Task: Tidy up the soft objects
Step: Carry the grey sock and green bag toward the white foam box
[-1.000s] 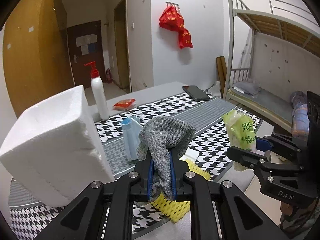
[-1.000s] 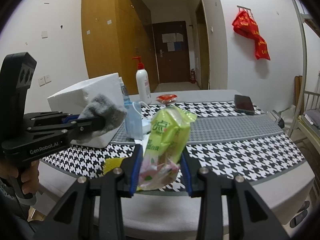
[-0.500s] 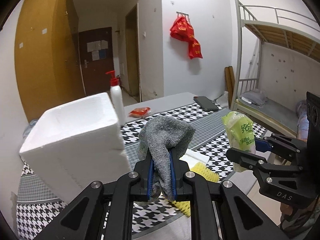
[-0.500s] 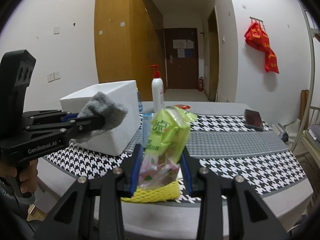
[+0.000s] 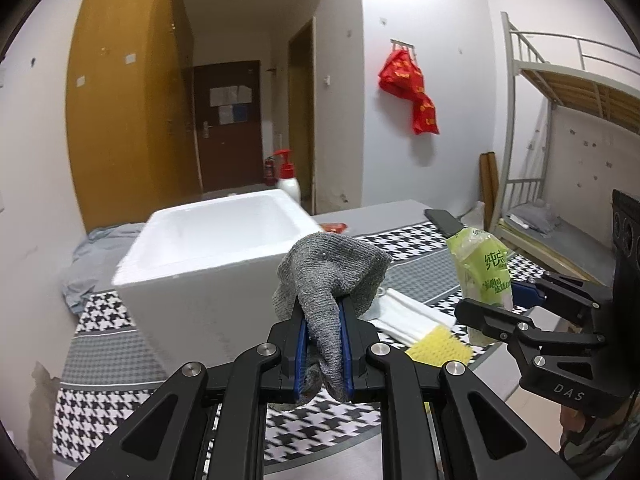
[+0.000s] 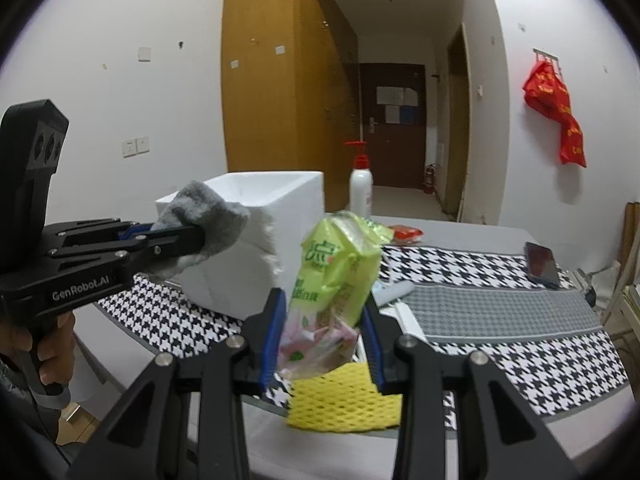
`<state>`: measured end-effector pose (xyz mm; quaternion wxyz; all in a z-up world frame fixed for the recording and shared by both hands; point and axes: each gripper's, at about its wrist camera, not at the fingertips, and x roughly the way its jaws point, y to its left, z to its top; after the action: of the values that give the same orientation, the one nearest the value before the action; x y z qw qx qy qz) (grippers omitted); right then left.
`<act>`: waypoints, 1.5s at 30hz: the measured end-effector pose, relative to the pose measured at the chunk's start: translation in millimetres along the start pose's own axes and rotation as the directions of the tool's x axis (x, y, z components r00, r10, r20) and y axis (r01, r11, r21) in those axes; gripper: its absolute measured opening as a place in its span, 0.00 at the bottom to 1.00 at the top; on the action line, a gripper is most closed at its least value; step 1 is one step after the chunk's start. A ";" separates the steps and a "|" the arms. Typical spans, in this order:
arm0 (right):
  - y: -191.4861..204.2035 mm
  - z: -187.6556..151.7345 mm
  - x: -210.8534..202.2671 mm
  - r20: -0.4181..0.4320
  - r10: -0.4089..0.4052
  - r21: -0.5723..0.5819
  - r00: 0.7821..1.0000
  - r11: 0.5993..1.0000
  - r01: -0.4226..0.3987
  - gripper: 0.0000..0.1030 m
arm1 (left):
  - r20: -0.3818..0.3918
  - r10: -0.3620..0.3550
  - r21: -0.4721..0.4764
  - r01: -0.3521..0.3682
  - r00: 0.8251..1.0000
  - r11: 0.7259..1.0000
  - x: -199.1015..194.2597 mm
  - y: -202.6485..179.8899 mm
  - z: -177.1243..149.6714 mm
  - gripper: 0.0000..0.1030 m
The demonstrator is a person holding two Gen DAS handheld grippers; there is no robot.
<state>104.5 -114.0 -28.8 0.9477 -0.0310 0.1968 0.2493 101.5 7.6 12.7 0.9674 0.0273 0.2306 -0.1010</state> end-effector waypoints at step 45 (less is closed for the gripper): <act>92.5 62.3 69.4 -0.020 0.176 -0.198 0.984 0.964 -0.177 0.40 | 0.050 0.180 -0.162 -0.170 0.982 0.972 -25.8 111.9 6.9 0.15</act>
<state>137.3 8.5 5.3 0.9137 -0.1081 0.1739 0.3510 105.3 121.0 31.2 0.9786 -0.0320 0.2033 0.0023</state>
